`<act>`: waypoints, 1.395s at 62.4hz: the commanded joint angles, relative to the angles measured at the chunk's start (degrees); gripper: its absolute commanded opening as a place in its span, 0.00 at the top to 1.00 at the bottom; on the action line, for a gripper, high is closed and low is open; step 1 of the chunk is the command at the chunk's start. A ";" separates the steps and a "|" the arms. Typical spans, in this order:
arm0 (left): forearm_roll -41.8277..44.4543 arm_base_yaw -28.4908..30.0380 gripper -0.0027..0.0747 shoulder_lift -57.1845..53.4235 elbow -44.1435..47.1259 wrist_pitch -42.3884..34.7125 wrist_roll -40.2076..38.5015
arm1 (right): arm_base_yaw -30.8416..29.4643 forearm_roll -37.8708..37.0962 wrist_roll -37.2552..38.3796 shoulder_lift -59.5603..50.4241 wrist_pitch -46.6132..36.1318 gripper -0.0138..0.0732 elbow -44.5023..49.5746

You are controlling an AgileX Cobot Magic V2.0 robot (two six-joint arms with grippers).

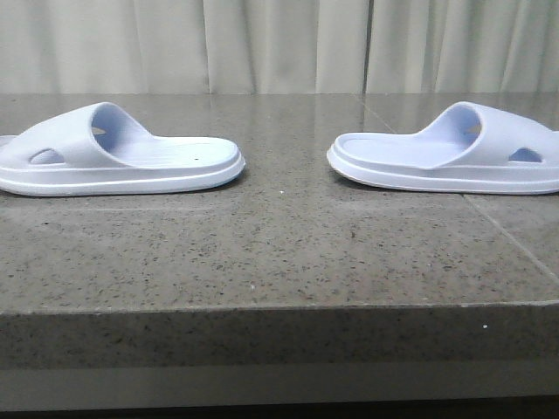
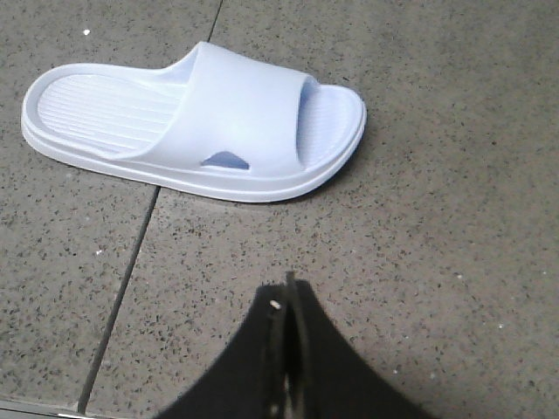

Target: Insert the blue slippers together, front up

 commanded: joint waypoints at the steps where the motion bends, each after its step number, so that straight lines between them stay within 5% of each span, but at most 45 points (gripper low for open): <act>1: -0.48 -0.28 0.68 0.95 -2.00 -4.36 -0.38 | -0.31 -0.28 -0.39 0.49 -2.91 0.78 -1.99; 8: -0.48 -0.28 0.36 1.24 -2.00 -5.77 -0.38 | -0.31 -0.28 -0.39 0.49 -2.49 0.51 -1.99; 11: -0.93 -0.28 0.31 1.24 -2.00 -6.07 -0.38 | -0.31 -0.28 -0.39 0.49 -2.25 0.45 -1.99; 27: -1.92 -0.28 0.30 4.47 -3.52 -2.68 -0.38 | -0.31 -0.28 -0.39 0.49 -2.28 0.42 -1.99; 44: 0.64 -0.28 0.30 19.55 -10.84 10.84 -0.38 | -0.31 -0.28 -0.39 0.49 -2.10 0.42 -1.99; 55: -0.99 0.74 0.30 28.73 -15.23 11.31 0.09 | -0.31 -0.28 -0.39 0.49 -2.10 0.42 -1.99; 77: -37.15 15.85 0.30 42.30 -21.23 10.96 26.68 | -0.31 -0.28 -0.39 0.49 -2.10 0.42 -1.99; 87: -47.83 17.88 0.34 48.64 -22.43 12.64 34.02 | -0.31 -0.28 -0.39 0.49 -2.10 0.42 -1.99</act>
